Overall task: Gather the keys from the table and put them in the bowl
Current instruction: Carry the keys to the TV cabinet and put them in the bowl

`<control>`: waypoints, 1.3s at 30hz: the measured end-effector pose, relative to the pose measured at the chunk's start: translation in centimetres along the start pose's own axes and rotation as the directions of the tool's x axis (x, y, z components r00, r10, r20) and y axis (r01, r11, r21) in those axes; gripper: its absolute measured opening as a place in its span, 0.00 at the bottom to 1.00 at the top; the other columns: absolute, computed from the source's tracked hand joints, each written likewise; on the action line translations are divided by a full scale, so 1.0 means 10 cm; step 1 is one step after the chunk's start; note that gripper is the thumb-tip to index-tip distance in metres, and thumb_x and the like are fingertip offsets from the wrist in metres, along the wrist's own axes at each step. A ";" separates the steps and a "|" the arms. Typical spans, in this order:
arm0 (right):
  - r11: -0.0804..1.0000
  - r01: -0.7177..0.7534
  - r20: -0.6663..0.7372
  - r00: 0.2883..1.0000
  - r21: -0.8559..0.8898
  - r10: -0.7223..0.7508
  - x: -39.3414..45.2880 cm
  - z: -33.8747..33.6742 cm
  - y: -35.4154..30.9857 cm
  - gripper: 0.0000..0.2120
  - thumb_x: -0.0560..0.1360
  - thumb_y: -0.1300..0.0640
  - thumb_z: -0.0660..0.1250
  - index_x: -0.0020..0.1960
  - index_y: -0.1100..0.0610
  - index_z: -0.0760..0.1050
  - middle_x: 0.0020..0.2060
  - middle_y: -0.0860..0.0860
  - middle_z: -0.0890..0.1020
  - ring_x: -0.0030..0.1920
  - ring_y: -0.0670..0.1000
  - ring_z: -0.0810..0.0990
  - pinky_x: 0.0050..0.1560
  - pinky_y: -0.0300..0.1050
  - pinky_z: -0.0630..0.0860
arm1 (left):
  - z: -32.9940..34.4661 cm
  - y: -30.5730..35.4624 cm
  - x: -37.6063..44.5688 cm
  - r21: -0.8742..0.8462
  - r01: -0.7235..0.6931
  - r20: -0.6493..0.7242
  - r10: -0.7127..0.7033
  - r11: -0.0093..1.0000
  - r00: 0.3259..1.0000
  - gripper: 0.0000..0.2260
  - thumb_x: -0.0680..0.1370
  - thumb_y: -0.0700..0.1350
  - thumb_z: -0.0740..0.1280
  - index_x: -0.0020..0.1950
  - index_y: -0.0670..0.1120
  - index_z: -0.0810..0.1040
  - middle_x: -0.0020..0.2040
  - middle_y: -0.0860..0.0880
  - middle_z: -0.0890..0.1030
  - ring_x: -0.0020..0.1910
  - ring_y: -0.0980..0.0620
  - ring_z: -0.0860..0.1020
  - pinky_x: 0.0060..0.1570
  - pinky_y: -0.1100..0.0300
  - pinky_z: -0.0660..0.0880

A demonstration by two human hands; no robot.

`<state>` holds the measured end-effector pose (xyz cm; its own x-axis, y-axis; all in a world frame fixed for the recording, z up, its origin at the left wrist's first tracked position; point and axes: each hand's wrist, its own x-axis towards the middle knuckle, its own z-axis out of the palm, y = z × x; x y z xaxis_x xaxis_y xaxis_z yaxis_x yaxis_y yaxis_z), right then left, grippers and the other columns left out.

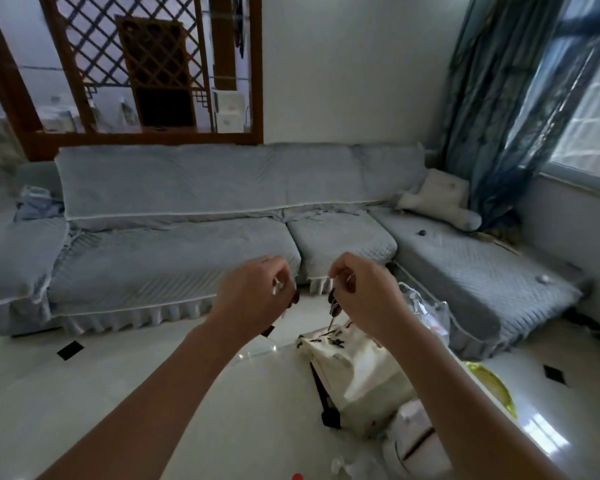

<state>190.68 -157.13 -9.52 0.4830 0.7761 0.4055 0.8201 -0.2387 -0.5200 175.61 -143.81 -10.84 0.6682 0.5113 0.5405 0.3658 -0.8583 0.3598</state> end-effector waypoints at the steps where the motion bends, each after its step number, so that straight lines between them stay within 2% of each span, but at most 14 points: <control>1: 1.000 -0.011 -0.021 1.000 -0.014 0.010 -0.05 -0.01 -0.02 0.10 0.72 0.62 0.66 0.44 0.47 0.76 0.30 0.40 0.75 0.34 0.36 0.75 0.29 0.29 0.66 | 0.00 -0.02 0.01 -0.018 -0.014 0.017 0.015 1.000 1.000 0.05 0.75 0.49 0.66 0.39 0.51 0.74 0.35 0.55 0.77 0.35 0.54 0.75 0.34 0.57 0.72; 6: 0.985 -0.150 -0.074 0.987 -0.079 0.144 -0.38 -0.01 -0.05 0.09 0.73 0.62 0.65 0.45 0.48 0.76 0.28 0.43 0.75 0.28 0.40 0.72 0.29 0.31 0.68 | 0.18 -0.07 -0.08 -0.221 -0.031 0.067 0.047 0.975 0.997 0.05 0.73 0.49 0.66 0.38 0.51 0.76 0.32 0.56 0.77 0.32 0.59 0.75 0.32 0.56 0.74; 9: 0.965 -0.260 -0.114 0.960 -0.023 0.256 -0.70 -0.07 -0.01 0.11 0.73 0.64 0.65 0.45 0.47 0.76 0.28 0.43 0.74 0.27 0.40 0.73 0.28 0.30 0.68 | 0.35 0.08 -0.14 -0.311 -0.047 0.113 0.086 0.949 0.990 0.05 0.71 0.52 0.65 0.37 0.52 0.75 0.30 0.59 0.77 0.31 0.64 0.75 0.31 0.63 0.69; 12: 0.929 -0.369 -0.185 0.916 -0.032 0.357 -1.07 -0.27 0.07 0.11 0.72 0.64 0.65 0.45 0.47 0.77 0.29 0.42 0.75 0.28 0.40 0.73 0.29 0.30 0.67 | 0.50 0.40 -0.18 -0.364 -0.141 0.135 0.202 0.921 0.970 0.04 0.72 0.51 0.66 0.37 0.54 0.74 0.31 0.62 0.75 0.31 0.67 0.74 0.32 0.70 0.65; 15: 0.881 -0.471 -0.271 0.855 -0.048 0.443 -1.49 -0.57 0.15 0.12 0.71 0.63 0.65 0.44 0.46 0.76 0.31 0.42 0.77 0.31 0.40 0.75 0.32 0.30 0.68 | 0.59 0.85 -0.22 -0.411 -0.233 0.155 0.320 0.881 0.935 0.04 0.72 0.50 0.68 0.38 0.53 0.75 0.33 0.60 0.77 0.33 0.64 0.75 0.32 0.68 0.66; 19: 0.801 -0.595 -0.398 0.751 -0.063 0.527 -2.09 -1.02 0.24 0.11 0.70 0.63 0.66 0.42 0.46 0.76 0.32 0.41 0.78 0.32 0.40 0.76 0.32 0.27 0.66 | 0.64 1.53 -0.34 -0.459 -0.339 0.185 0.462 0.821 0.867 0.04 0.73 0.51 0.67 0.40 0.52 0.76 0.36 0.57 0.80 0.35 0.60 0.78 0.35 0.59 0.74; 24: 0.743 -0.669 -0.537 0.633 -0.018 0.557 -2.89 -1.54 0.32 0.12 0.70 0.63 0.66 0.41 0.46 0.75 0.29 0.41 0.77 0.32 0.38 0.75 0.32 0.27 0.66 | 0.66 2.38 -0.65 -0.509 -0.443 0.182 0.596 0.738 0.782 0.05 0.74 0.50 0.68 0.39 0.53 0.76 0.36 0.57 0.80 0.36 0.61 0.77 0.34 0.61 0.71; 29: 0.690 -0.720 -0.583 0.534 0.066 0.613 -3.82 -1.97 0.37 0.12 0.72 0.64 0.66 0.42 0.47 0.75 0.32 0.43 0.78 0.31 0.41 0.75 0.31 0.32 0.67 | 0.71 3.26 -1.21 -0.576 -0.493 0.201 0.697 0.652 0.688 0.06 0.74 0.50 0.67 0.38 0.54 0.74 0.36 0.57 0.80 0.35 0.61 0.78 0.36 0.60 0.74; 31: 0.665 -0.741 -0.598 0.493 0.091 0.631 -4.24 -2.13 0.38 0.11 0.72 0.64 0.66 0.42 0.47 0.75 0.33 0.44 0.78 0.30 0.42 0.75 0.31 0.35 0.68 | 0.75 3.60 -1.49 -0.571 -0.542 0.195 0.743 0.617 0.640 0.06 0.75 0.51 0.67 0.38 0.53 0.75 0.36 0.57 0.79 0.35 0.60 0.77 0.34 0.62 0.71; 34: 0.628 -0.769 -0.622 0.435 0.119 0.651 -4.82 -2.35 0.36 0.09 0.72 0.65 0.66 0.43 0.50 0.75 0.35 0.45 0.79 0.30 0.42 0.75 0.30 0.32 0.68 | 0.79 4.07 -1.90 -0.579 -0.590 0.168 0.790 0.563 0.589 0.07 0.75 0.52 0.67 0.39 0.52 0.75 0.36 0.57 0.78 0.35 0.59 0.76 0.33 0.67 0.66; 39: 0.566 -0.807 -0.686 0.317 0.168 0.655 -5.57 -2.66 0.30 0.09 0.72 0.66 0.66 0.43 0.52 0.75 0.35 0.45 0.79 0.28 0.41 0.76 0.27 0.33 0.70 | 0.77 4.74 -2.41 -0.663 -0.612 0.144 0.876 0.431 0.460 0.05 0.75 0.51 0.66 0.39 0.53 0.75 0.35 0.59 0.76 0.36 0.58 0.76 0.35 0.60 0.72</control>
<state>174.42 -216.56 -13.68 0.9004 -0.3113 0.3039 0.0232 -0.6633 -0.7480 181.87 -197.12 -12.70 0.7214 -0.5229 0.4540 -0.6810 -0.6546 0.3282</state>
